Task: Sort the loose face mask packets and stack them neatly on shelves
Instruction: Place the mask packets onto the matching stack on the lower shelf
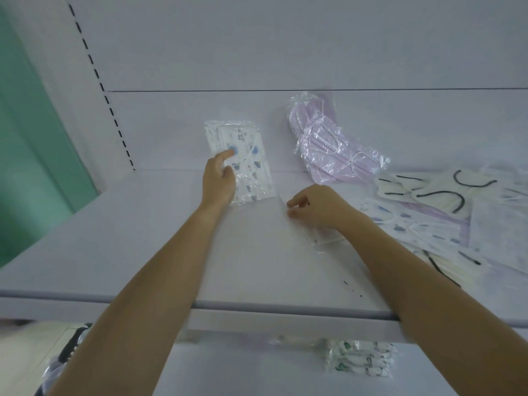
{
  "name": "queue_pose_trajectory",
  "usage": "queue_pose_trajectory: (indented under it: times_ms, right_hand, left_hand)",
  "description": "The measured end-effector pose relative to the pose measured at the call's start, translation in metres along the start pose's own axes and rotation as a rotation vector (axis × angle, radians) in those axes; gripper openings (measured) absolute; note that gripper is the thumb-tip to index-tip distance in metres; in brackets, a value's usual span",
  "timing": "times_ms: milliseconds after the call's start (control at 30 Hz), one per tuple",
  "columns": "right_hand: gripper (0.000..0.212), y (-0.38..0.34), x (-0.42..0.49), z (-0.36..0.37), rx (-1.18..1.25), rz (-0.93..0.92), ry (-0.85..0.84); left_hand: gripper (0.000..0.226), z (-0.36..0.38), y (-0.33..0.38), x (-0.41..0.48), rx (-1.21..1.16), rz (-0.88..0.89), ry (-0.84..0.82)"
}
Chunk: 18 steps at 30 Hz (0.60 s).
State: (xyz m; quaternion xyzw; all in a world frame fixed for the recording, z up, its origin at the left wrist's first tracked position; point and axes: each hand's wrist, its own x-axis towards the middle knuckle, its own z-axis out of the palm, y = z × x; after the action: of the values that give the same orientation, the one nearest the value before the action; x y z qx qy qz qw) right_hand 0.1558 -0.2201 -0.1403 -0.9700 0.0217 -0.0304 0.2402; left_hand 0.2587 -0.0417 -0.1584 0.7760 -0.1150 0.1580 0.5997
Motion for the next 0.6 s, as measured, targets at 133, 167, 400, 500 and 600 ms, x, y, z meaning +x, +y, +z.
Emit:
queue_pose_trajectory:
  times_ms: [133, 167, 400, 500, 600]
  right_hand:
    - [0.03, -0.003, -0.002, 0.0, 0.004, -0.042, 0.078]
    - [0.029, -0.005, -0.001, -0.001, 0.125, -0.048, 0.122]
    - [0.02, -0.007, 0.002, -0.029, 1.524, -0.047, 0.237]
    - [0.016, -0.002, 0.006, -0.023, 1.509, 0.045, 0.273]
    - [0.015, -0.001, 0.01, -0.02, 1.363, 0.134, 0.363]
  left_hand:
    - [0.048, 0.0, 0.001, -0.001, -0.004, 0.001, 0.012]
    - [0.047, -0.001, 0.002, -0.002, -0.007, 0.004, 0.022]
    - [0.026, 0.001, 0.03, -0.011, -0.261, -0.15, -0.187]
    - [0.029, 0.009, 0.036, -0.02, -0.239, -0.051, -0.382]
    - [0.035, 0.009, 0.032, -0.027, -0.153, 0.073, -0.365]
